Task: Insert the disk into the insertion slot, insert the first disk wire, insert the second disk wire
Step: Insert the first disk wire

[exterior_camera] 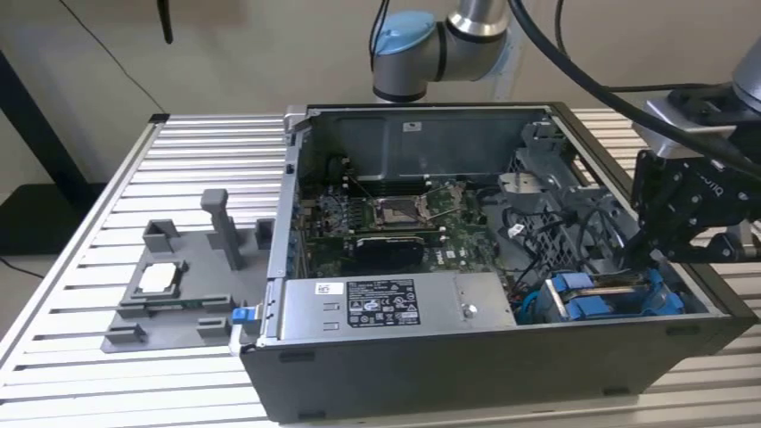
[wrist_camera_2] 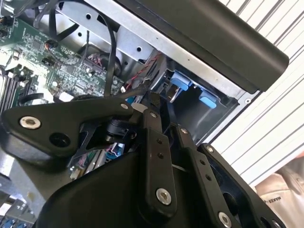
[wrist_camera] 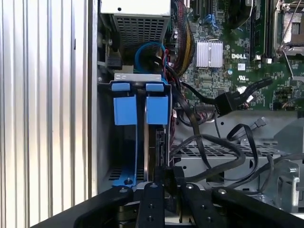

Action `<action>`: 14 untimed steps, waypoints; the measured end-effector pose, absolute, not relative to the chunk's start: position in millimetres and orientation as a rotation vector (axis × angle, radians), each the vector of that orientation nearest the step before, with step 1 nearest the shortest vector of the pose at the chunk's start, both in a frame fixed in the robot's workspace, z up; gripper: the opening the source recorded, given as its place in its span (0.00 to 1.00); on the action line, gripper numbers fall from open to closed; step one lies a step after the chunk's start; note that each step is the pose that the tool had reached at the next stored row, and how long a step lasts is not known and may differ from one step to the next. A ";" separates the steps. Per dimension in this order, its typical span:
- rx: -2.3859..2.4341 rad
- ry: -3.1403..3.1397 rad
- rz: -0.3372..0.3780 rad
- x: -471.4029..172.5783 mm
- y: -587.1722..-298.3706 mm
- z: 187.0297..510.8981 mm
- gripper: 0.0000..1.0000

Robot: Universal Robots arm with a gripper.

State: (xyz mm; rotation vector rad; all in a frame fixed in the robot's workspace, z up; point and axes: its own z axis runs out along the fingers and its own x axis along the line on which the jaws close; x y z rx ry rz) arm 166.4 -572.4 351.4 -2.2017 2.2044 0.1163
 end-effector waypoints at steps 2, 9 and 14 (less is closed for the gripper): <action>-2.201 2.203 0.115 165.9 -572.5 348.8 0.19; -2.200 2.202 0.112 165.4 -572.5 343.7 0.19; -2.200 2.202 0.111 165.1 -572.7 341.0 0.19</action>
